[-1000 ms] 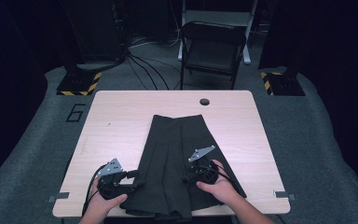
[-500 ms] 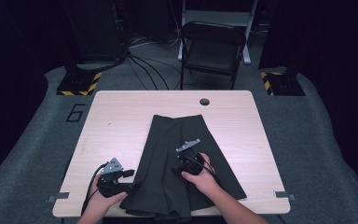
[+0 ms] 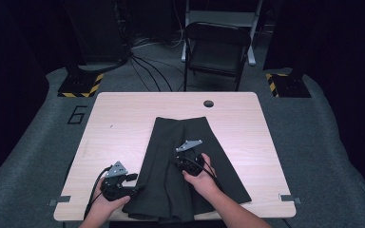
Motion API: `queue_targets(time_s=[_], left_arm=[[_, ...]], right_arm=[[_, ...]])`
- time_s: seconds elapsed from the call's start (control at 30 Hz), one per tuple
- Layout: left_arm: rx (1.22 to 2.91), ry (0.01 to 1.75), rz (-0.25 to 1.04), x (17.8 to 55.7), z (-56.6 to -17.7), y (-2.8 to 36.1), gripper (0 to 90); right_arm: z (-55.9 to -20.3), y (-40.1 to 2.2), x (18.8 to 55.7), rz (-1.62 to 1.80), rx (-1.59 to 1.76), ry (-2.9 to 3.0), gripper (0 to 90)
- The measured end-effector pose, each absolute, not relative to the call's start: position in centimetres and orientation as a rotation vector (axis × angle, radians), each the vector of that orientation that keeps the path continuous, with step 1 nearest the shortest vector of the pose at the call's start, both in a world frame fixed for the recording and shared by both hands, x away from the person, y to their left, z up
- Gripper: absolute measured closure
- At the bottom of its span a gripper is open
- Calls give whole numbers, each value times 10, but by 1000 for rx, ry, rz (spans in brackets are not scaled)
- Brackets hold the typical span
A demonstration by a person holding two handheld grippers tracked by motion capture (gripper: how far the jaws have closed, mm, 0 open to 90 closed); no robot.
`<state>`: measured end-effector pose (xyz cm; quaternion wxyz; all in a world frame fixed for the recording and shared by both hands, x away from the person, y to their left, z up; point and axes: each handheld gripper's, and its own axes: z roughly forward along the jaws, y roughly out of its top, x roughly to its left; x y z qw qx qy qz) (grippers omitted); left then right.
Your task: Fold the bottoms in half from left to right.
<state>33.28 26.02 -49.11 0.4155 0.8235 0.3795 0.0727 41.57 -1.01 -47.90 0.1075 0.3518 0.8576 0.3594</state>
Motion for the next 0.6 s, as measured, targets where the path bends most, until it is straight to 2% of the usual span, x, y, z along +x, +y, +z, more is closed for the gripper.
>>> queue_targets(time_s=[0.17,0.37,0.43,0.5,0.6], left_arm=[[2084,840,179,322,-486,247,412],[2136,850,191,321,-493,234,396],[2157,865,193,324,-498,233,396],[2163,867,178,325,-498,235,403],[2160,901,171,324,-501,235,516]], right_arm=[[-476,-10,420,1047,1037,2516,799],[-482,-14,420,1047,1088,2520,780],[-486,-15,421,1058,1077,2522,704],[-488,-16,420,1051,1092,2530,685],[-494,-19,420,1025,1096,2540,631]])
